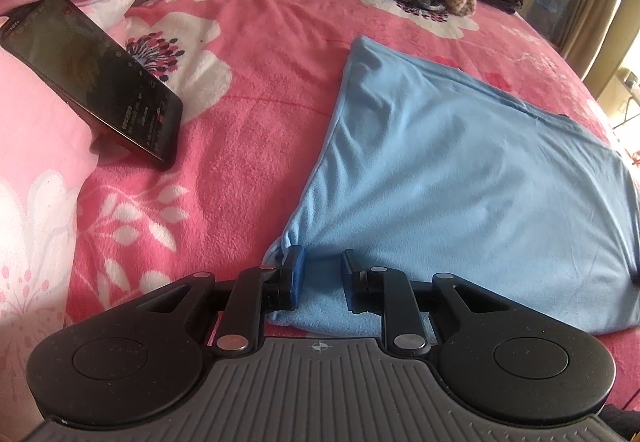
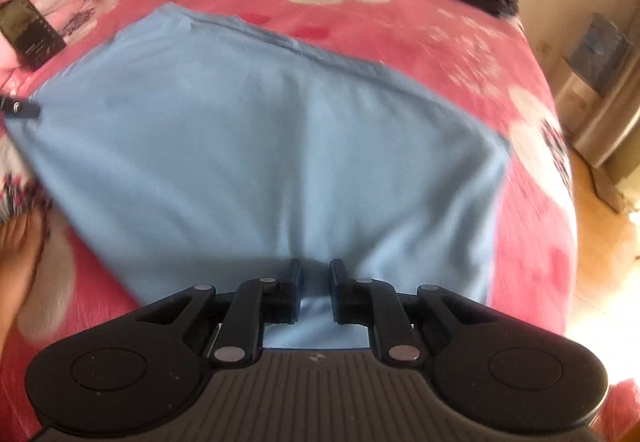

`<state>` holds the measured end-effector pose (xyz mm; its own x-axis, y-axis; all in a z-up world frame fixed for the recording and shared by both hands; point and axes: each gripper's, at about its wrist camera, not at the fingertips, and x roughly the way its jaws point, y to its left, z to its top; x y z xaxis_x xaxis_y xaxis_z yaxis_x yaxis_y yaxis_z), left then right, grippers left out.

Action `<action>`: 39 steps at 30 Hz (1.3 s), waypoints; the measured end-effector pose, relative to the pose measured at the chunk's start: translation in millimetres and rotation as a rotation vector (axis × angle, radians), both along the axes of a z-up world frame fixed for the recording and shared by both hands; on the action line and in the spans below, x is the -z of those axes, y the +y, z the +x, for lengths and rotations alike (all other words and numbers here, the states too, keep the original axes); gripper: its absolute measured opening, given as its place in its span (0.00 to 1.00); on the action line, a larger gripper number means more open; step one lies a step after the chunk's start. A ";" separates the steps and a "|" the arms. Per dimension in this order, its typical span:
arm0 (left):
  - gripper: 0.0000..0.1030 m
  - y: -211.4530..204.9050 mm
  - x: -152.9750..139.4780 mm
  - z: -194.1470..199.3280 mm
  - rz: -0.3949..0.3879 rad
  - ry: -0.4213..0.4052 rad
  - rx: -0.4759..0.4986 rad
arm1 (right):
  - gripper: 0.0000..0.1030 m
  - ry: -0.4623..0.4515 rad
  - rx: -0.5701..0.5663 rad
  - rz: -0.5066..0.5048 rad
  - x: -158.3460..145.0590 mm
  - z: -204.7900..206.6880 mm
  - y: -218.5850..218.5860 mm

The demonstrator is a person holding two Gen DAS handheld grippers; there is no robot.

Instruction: Fold clothes

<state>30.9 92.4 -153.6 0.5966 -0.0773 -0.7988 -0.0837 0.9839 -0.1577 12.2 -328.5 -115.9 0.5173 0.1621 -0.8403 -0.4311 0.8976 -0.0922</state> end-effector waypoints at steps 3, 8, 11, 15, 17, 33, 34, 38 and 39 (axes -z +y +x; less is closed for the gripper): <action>0.21 -0.1 0.1 0.2 0.000 0.000 -0.001 | 0.14 0.068 0.072 -0.021 -5.3 -20.9 -28.0; 0.21 -0.4 0.1 0.5 0.002 0.000 -0.002 | 0.14 -0.012 0.112 0.018 -28.7 -1.7 -36.2; 0.21 -0.7 0.2 0.7 0.004 0.000 -0.003 | 0.14 -0.058 0.068 0.023 -22.4 27.8 -22.3; 0.21 -1.0 0.2 0.9 0.005 0.001 -0.004 | 0.14 -0.049 0.078 -0.054 0.7 38.2 -37.6; 0.21 -0.9 0.8 1.5 0.007 0.001 0.001 | 0.14 -0.039 0.155 -0.053 0.7 31.4 -63.1; 0.22 -3.3 0.2 2.7 0.023 0.006 0.011 | 0.15 -0.009 0.225 -0.041 -2.0 -20.9 -88.0; 0.22 -3.6 0.0 2.8 0.026 0.004 0.014 | 0.14 -0.015 0.254 -0.050 -5.8 -24.9 -95.1; 0.22 -4.7 -0.5 3.4 0.033 0.002 0.015 | 0.14 -0.054 0.236 0.043 -19.4 -26.7 -92.1; 0.22 -4.7 -0.7 3.8 0.032 0.003 0.013 | 0.14 -0.048 0.203 0.061 -17.4 -26.5 -81.5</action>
<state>34.7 87.8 -153.0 0.5931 -0.0595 -0.8029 -0.0714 0.9895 -0.1260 -14.3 -410.0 -98.6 0.5835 0.1004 -0.8059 -0.2376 0.9700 -0.0512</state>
